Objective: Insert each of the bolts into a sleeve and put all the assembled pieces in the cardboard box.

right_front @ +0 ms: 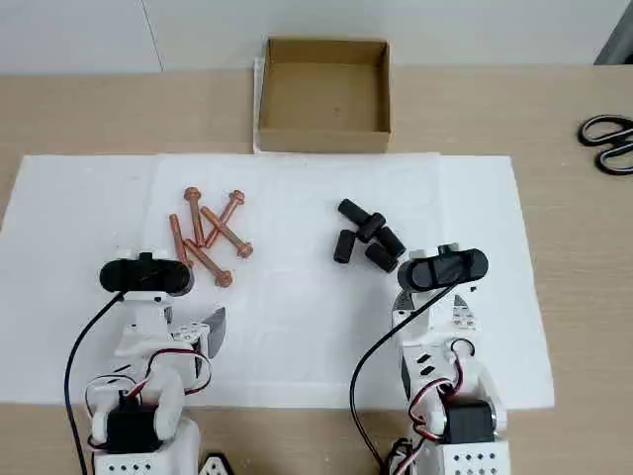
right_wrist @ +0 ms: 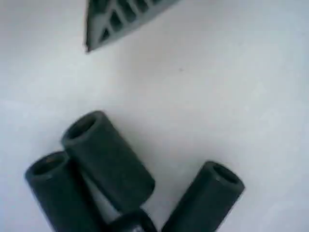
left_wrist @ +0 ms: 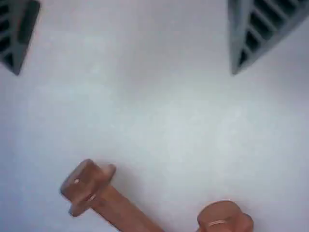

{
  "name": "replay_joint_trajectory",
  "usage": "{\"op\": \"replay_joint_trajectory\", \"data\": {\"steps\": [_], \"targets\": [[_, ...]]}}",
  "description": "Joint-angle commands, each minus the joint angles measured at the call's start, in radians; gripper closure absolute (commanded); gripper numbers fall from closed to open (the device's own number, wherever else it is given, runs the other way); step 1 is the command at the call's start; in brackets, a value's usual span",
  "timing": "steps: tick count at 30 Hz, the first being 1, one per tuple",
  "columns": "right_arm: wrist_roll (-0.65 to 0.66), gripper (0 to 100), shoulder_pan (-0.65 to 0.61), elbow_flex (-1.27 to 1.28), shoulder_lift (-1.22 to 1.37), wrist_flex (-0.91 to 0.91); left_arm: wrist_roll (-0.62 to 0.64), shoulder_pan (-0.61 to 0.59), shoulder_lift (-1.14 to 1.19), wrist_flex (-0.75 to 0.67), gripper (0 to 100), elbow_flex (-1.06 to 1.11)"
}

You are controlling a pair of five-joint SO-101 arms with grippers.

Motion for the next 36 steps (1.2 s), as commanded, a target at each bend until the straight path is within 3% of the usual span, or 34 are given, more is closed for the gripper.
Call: {"op": "replay_joint_trajectory", "data": {"steps": [1, 21, 36], "targets": [[-0.008, 81.5, 0.004, 0.009, -0.012, 0.004, -0.002, 0.003, -0.009, -0.023, 74, -0.004], [0.000, 81.5, -0.012, -0.057, -0.012, 0.013, -0.002, -0.003, -0.009, -0.044, 74, -0.005], [0.000, 81.5, 0.079, -0.195, -0.012, 0.013, -0.002, -0.003, -0.009, -0.044, 74, -0.058]]}}
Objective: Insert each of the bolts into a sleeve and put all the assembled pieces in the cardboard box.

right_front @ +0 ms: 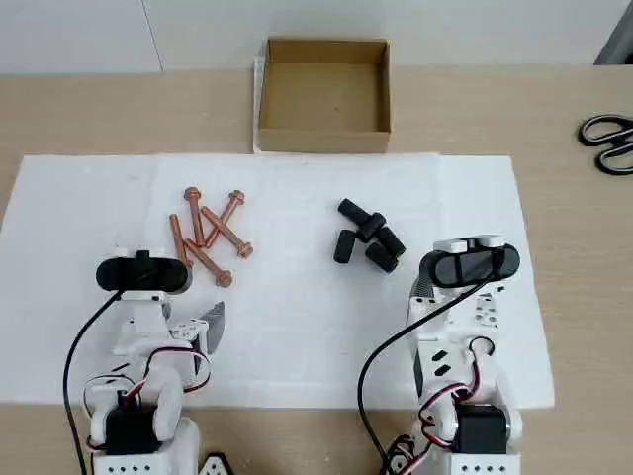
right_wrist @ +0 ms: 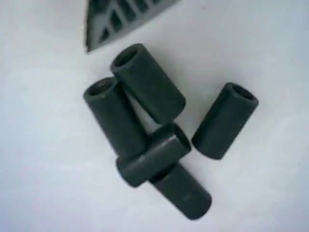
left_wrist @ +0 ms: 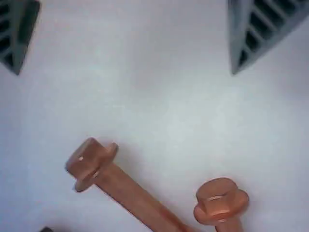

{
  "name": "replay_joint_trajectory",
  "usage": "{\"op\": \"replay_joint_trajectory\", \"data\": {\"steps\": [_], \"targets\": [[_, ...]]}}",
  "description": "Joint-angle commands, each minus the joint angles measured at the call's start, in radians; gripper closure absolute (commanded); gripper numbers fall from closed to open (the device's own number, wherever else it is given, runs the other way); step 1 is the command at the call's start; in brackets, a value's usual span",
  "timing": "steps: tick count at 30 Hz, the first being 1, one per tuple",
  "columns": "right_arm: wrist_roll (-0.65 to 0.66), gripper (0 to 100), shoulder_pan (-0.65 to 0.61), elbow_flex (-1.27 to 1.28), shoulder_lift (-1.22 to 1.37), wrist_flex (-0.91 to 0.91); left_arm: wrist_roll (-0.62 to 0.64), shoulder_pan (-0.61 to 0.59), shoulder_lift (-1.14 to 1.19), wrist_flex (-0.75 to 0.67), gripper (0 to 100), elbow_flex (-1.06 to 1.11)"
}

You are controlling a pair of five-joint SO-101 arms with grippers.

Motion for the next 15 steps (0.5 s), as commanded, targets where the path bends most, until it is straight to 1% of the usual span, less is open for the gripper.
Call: {"op": "replay_joint_trajectory", "data": {"steps": [1, 5, 9, 15], "targets": [[0.000, 81.5, 0.008, -0.049, -0.010, 0.004, -0.002, -0.003, -0.009, -0.018, 74, -0.044], [-0.006, 81.5, 0.005, -0.052, -0.010, 0.012, -0.002, 0.002, -0.006, 0.032, 74, -0.087], [-0.006, 81.5, 0.002, -0.100, -0.005, 0.093, -0.002, -0.003, -0.006, 0.055, 74, -0.131], [0.002, 81.5, 0.008, -0.245, 0.001, 0.225, -0.002, -0.003, -0.005, 0.061, 74, -0.219]]}}
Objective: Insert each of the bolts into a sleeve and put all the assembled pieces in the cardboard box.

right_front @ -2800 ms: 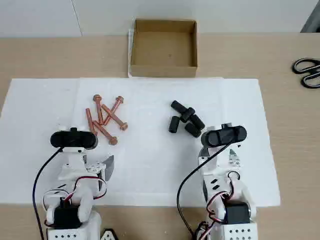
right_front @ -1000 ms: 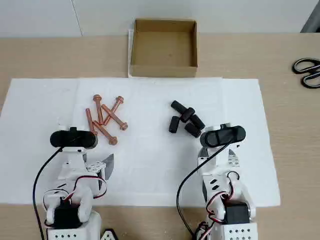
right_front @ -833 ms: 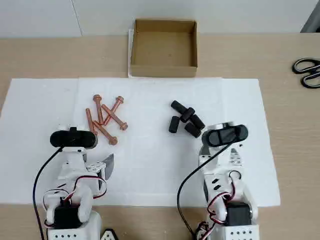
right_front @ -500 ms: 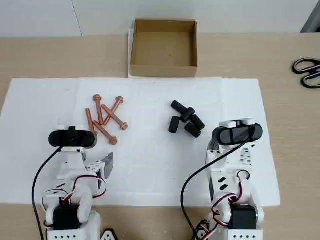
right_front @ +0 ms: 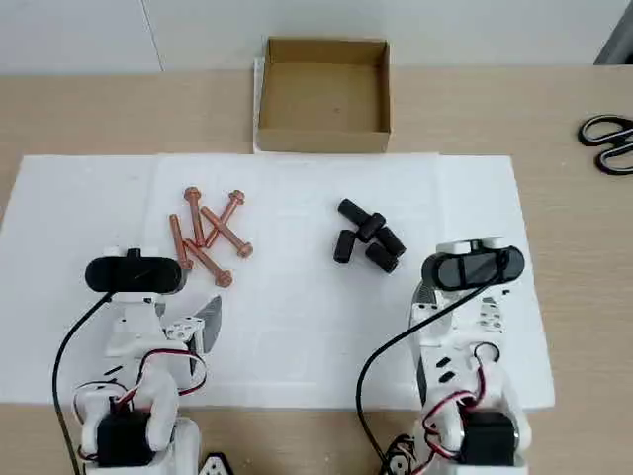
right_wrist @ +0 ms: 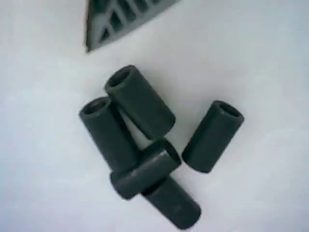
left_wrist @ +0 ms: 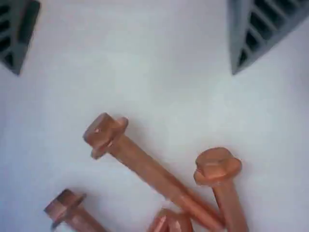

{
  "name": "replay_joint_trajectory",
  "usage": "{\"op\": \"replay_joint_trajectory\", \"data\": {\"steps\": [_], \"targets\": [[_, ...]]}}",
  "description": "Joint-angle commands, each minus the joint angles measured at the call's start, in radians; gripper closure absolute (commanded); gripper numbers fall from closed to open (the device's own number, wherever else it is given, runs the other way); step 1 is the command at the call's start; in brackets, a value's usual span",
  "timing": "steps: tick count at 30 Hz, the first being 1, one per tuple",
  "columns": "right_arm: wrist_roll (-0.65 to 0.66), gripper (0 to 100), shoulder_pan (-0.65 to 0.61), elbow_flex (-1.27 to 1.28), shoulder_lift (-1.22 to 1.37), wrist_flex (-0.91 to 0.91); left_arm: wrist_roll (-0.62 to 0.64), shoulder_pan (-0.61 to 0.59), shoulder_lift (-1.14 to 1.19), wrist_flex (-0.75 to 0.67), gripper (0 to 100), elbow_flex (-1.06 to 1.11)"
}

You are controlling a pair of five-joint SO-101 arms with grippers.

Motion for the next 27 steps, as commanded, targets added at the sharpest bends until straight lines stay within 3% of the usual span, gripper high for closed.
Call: {"op": "replay_joint_trajectory", "data": {"steps": [1, 10, 20, 27], "targets": [[0.002, 81.5, 0.012, -0.109, 0.001, 0.058, -0.002, -0.003, -0.005, 0.014, 74, -0.107], [0.143, 81.5, 0.156, -0.267, 0.002, 0.005, -0.002, -0.003, 0.052, 0.020, 74, -0.303], [0.164, 81.5, 0.170, -0.437, 0.028, 0.016, 0.002, 0.000, 0.575, 0.086, 74, -0.740], [0.158, 81.5, 0.165, -0.741, 0.334, 0.128, 0.002, 0.003, 0.839, 0.218, 74, -0.955]]}}
